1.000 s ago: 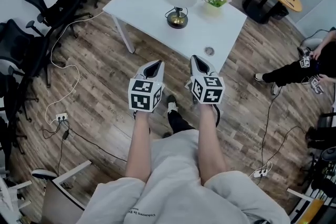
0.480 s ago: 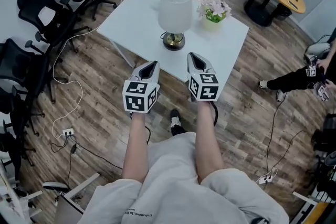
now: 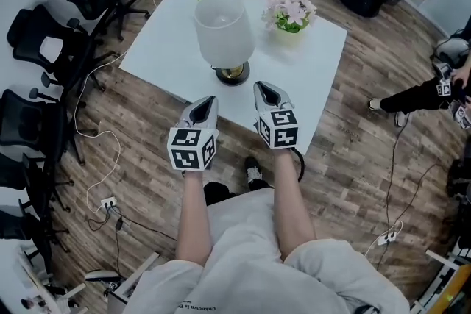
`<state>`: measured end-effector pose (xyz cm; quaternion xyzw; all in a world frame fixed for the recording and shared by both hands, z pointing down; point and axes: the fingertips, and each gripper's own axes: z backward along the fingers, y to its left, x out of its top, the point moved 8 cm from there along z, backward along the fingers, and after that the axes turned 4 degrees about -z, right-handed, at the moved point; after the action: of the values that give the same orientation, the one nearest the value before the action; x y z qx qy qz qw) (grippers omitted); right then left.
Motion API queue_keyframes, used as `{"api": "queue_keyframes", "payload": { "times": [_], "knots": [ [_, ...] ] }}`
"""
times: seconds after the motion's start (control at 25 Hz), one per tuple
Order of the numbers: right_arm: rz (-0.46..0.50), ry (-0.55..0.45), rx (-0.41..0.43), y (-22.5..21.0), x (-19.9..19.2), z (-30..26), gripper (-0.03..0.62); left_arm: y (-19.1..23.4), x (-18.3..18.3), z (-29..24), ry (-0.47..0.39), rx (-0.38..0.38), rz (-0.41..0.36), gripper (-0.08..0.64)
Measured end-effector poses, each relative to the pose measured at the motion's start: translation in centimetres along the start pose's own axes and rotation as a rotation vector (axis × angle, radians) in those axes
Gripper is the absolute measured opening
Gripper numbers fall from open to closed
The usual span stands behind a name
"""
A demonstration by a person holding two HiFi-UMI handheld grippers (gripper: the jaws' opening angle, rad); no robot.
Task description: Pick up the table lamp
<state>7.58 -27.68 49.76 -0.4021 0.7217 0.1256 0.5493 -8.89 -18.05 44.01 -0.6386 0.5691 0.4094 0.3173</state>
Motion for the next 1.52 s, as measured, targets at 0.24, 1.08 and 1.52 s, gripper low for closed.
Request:
{"api": "queue_keyframes", "payload": {
  "times": [0.24,1.08,1.52],
  "knots": [
    [-0.005,-0.001,-0.064,-1.0,-0.1,-1.2,0.026,1.8,0.1,-1.6,-0.003,-0.047,0.003,0.002],
    [-0.232,-0.114,-0.534,9.1,-2.9,-2.6,0.026,15.7,0.6,-0.2,0.004,-0.390,-0.144,0.002],
    [-0.179,-0.086,-0.544,14.4,-3.5,-7.0,0.058,15.0,-0.7,-0.2,0.010,-0.601,-0.118,0.002]
  ]
}}
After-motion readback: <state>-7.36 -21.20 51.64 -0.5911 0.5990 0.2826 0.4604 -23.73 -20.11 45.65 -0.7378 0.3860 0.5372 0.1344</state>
